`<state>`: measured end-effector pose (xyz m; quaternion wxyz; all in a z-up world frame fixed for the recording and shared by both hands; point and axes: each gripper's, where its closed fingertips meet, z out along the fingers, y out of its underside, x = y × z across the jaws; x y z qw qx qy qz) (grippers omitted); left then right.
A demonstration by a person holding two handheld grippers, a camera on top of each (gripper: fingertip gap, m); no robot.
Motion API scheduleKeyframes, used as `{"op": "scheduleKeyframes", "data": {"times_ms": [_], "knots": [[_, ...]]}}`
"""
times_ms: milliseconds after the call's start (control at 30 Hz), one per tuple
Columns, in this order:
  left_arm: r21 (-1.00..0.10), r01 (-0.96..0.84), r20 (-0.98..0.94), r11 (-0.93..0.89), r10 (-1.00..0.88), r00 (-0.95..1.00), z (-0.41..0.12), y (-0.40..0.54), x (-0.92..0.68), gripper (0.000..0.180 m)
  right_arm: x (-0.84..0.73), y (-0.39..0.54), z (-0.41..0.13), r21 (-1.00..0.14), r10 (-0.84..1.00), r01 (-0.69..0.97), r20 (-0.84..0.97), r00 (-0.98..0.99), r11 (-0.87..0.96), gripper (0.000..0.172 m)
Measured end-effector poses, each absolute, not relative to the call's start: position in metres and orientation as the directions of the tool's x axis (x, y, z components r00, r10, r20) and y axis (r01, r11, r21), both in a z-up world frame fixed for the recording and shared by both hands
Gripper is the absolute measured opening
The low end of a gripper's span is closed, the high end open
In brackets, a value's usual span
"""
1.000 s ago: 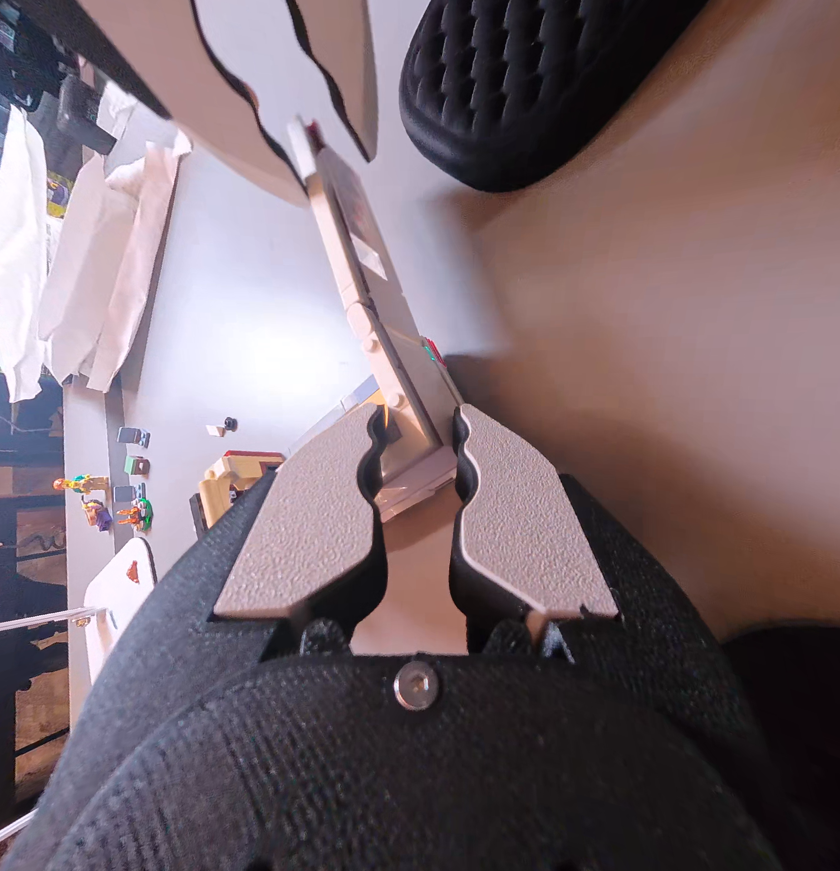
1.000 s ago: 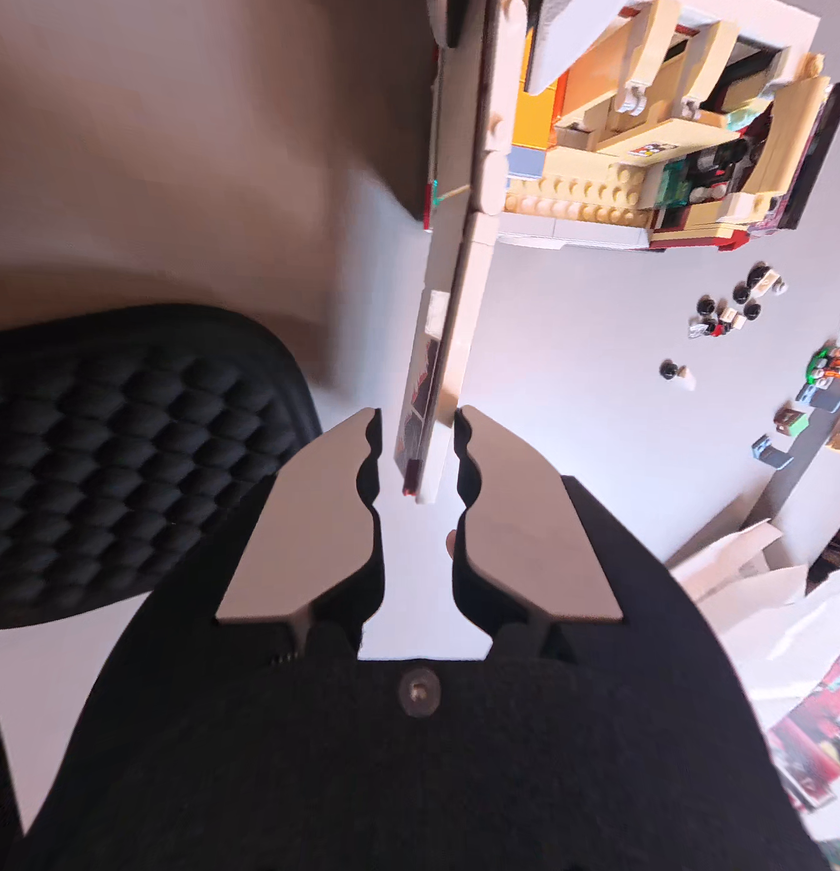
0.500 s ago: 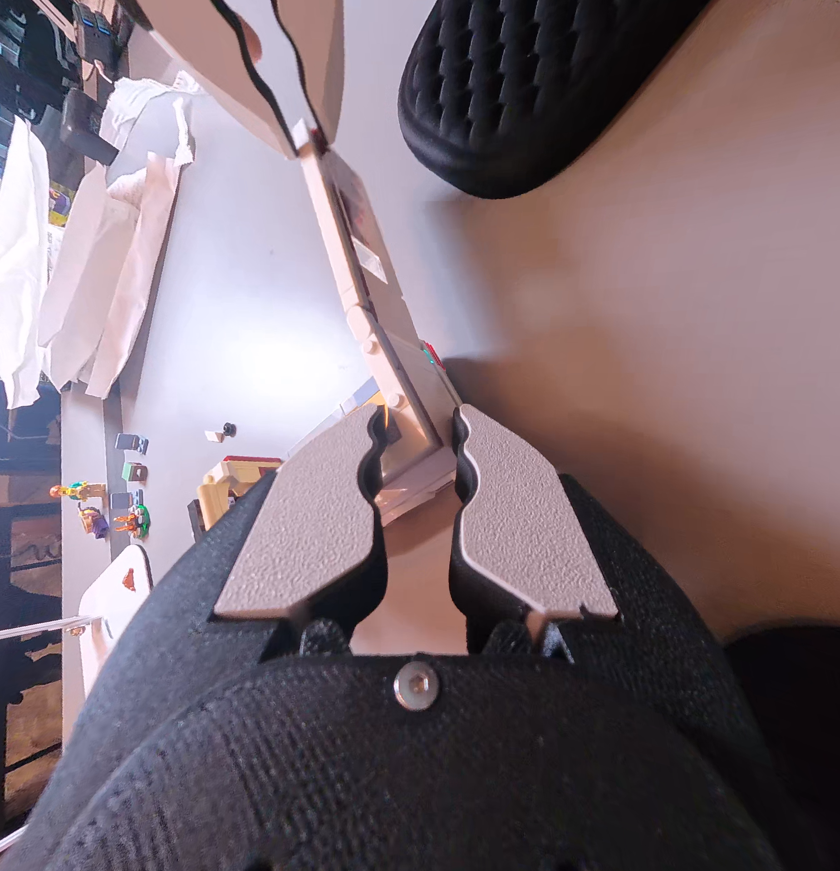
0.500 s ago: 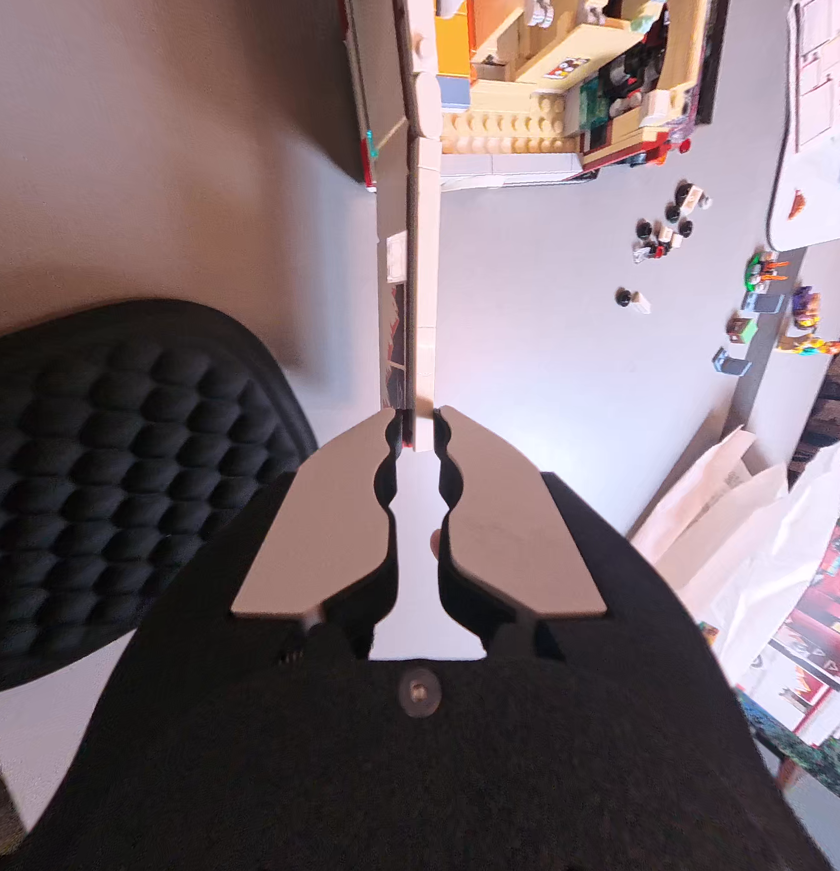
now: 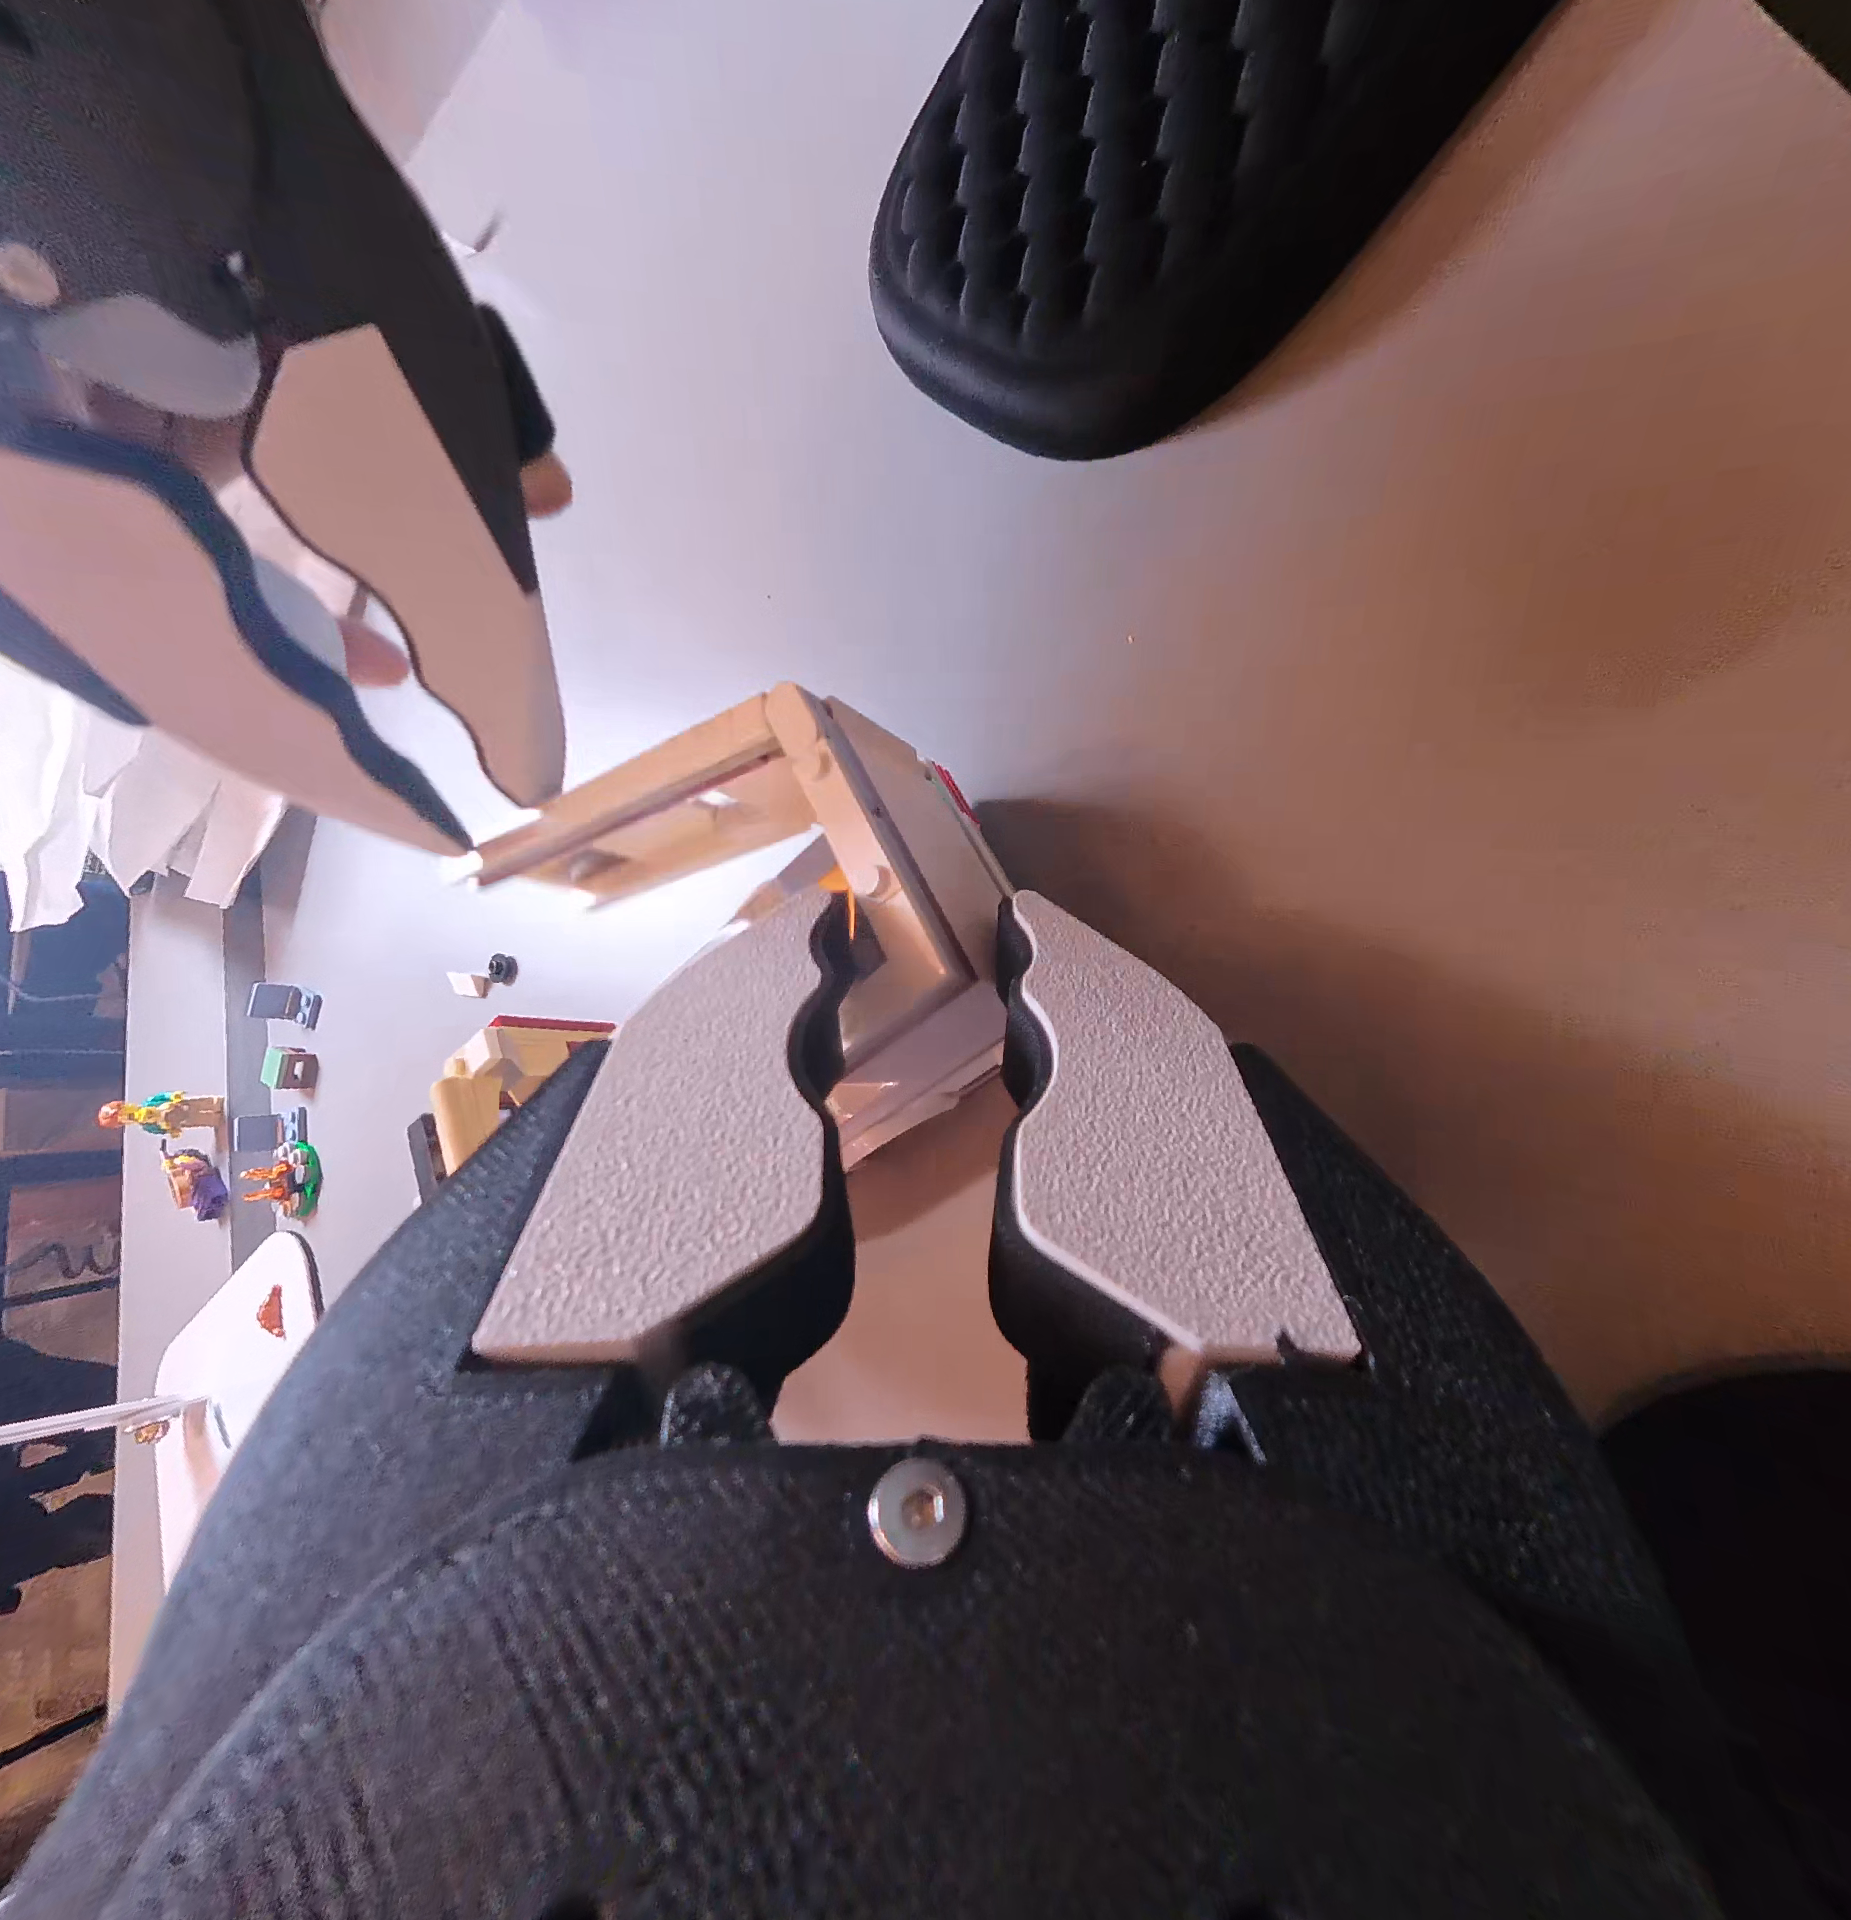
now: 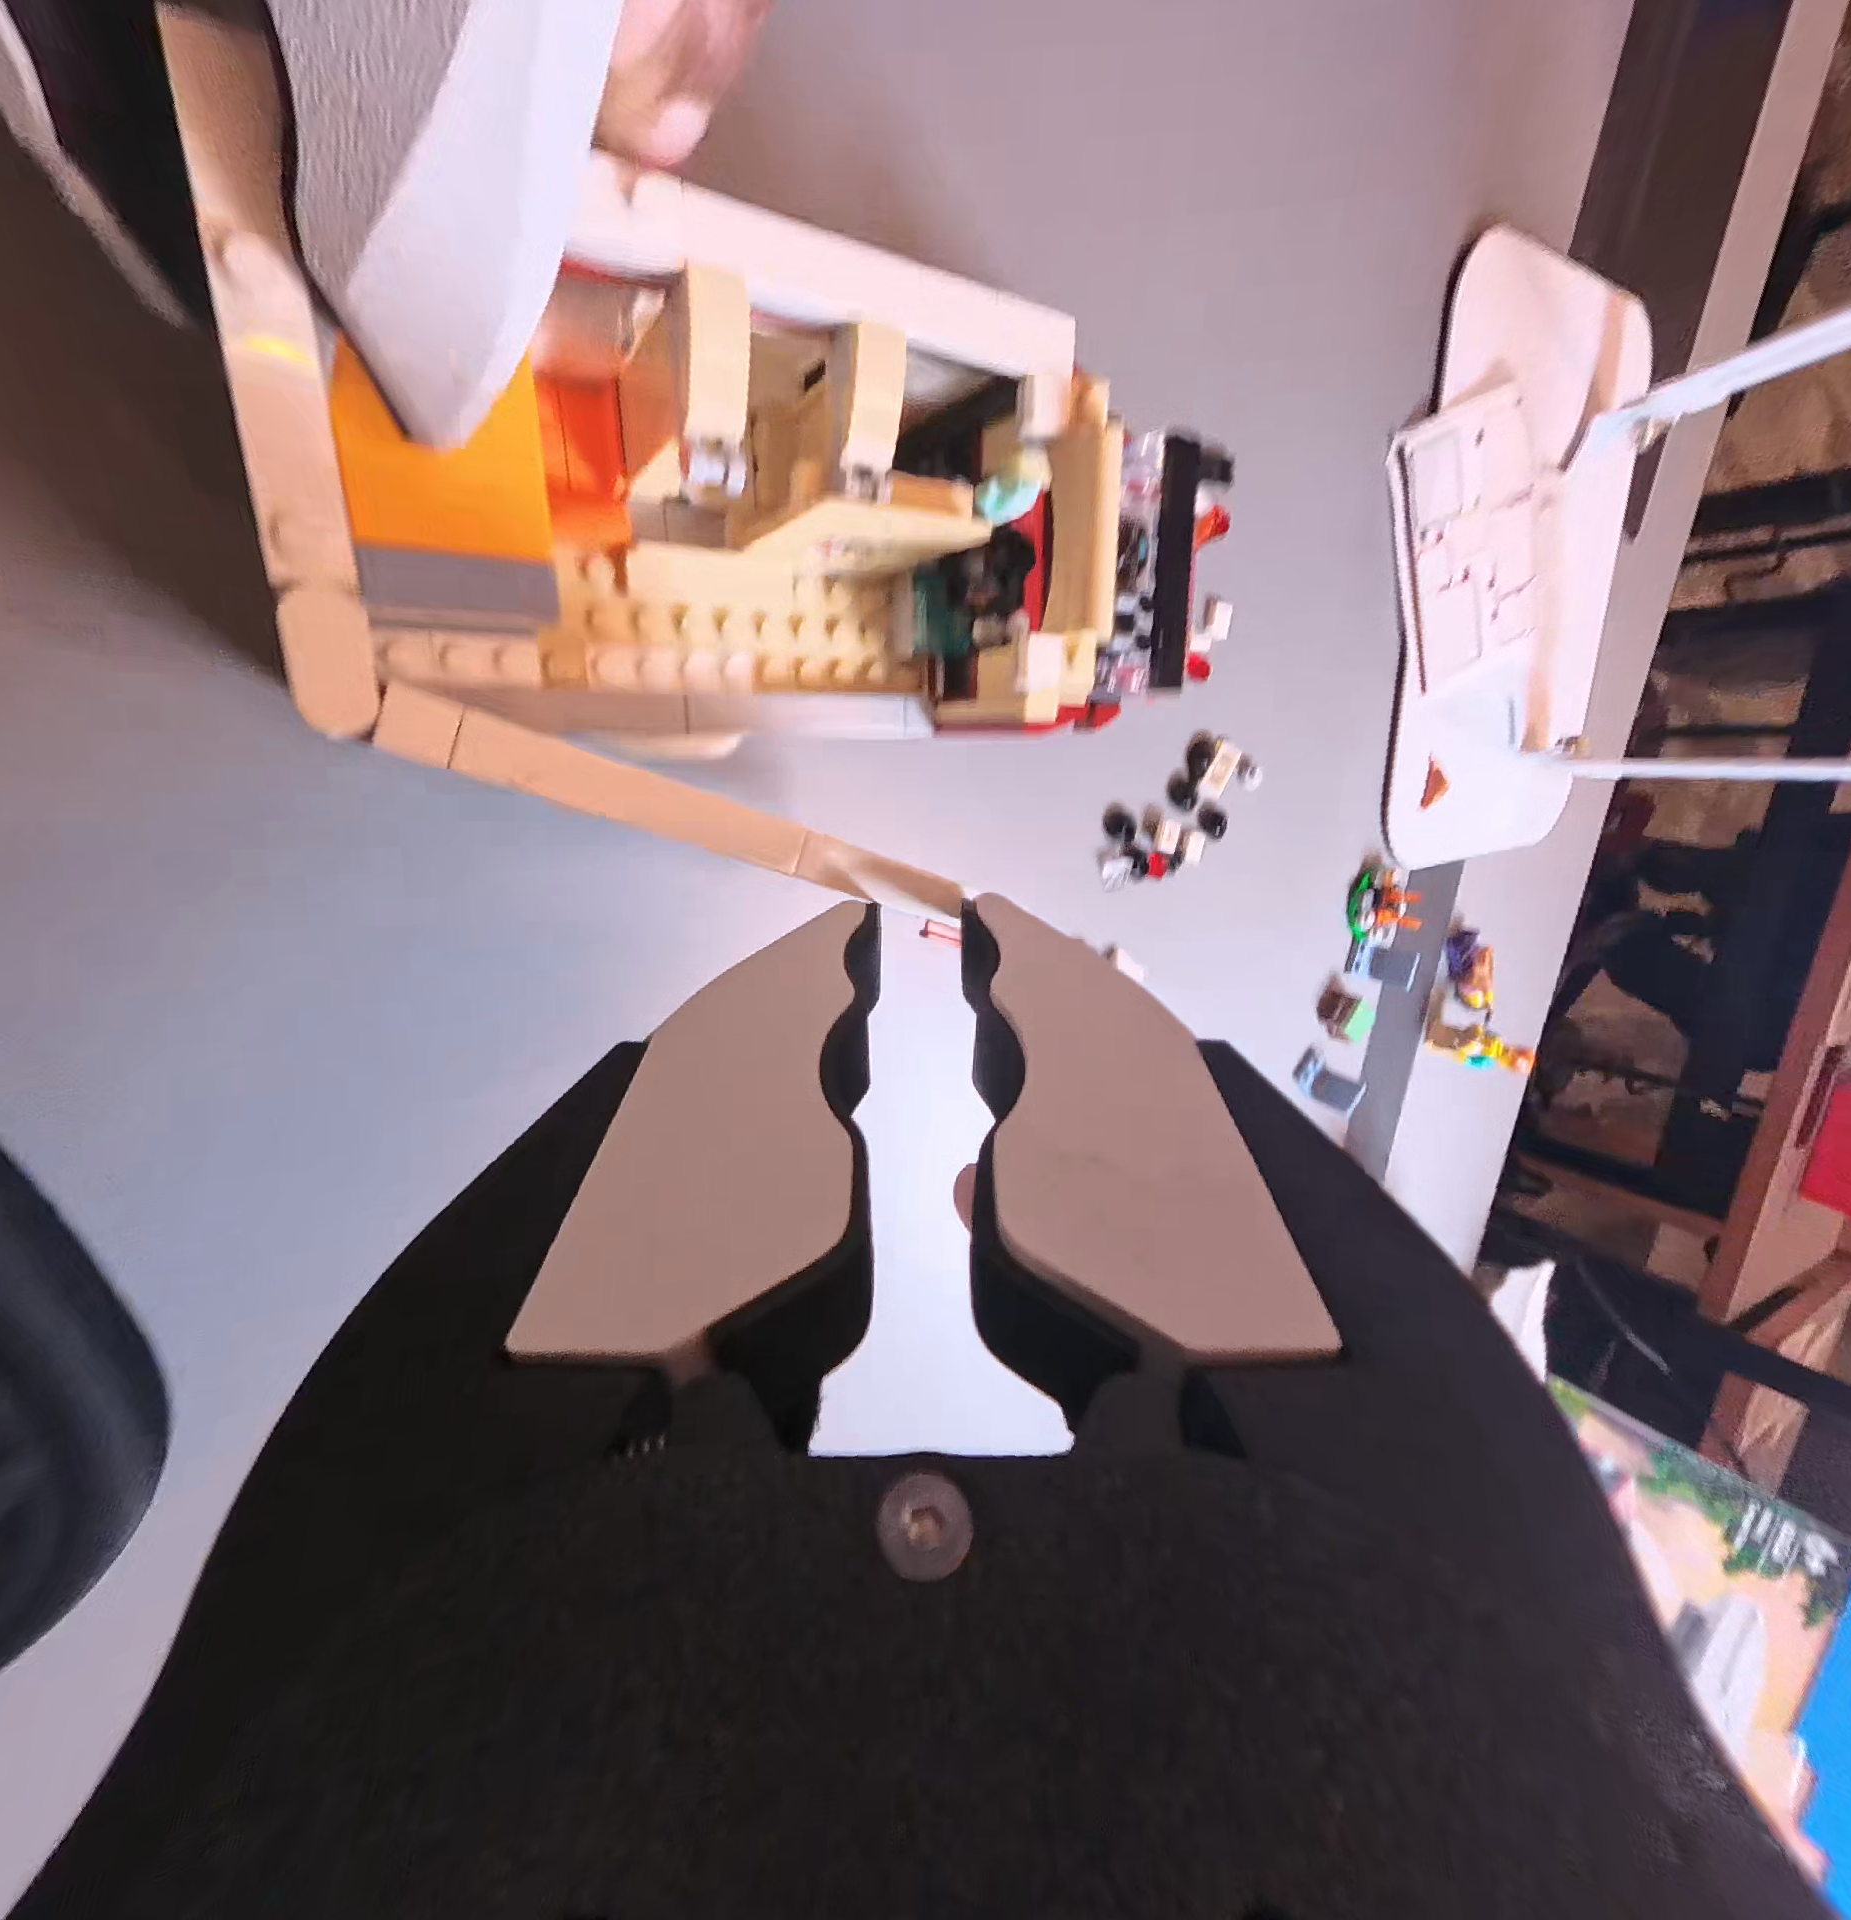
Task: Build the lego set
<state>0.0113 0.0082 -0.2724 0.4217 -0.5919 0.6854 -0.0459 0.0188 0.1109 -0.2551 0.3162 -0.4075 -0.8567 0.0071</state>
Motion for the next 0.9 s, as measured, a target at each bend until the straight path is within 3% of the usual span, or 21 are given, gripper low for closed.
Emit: {"op": "scheduleKeyframes", "data": {"times_ms": [367,600,733,900], "knots": [[-0.58,-0.756,-0.512,0.304,-0.858,0.048,-0.272,0.007,0.012,0.027,-0.001,0.087,-0.257,-0.424,0.741,0.619,0.496,-0.452,0.661,0.012],[-0.58,-0.755,-0.512,0.305,-0.858,0.046,-0.272,0.006,0.012,0.027,0.0,0.085,-0.256,-0.419,0.734,0.614,0.501,-0.458,0.669,0.013],[-0.574,-0.761,-0.515,0.302,-0.856,0.049,-0.272,0.006,0.012,0.027,0.005,0.082,-0.249,-0.369,0.702,0.61,0.51,-0.498,0.701,0.026],[-0.575,-0.76,-0.513,0.304,-0.857,0.046,-0.272,0.006,0.012,0.027,0.022,0.08,-0.259,-0.048,0.474,0.53,0.518,-0.712,0.847,0.056]]}}
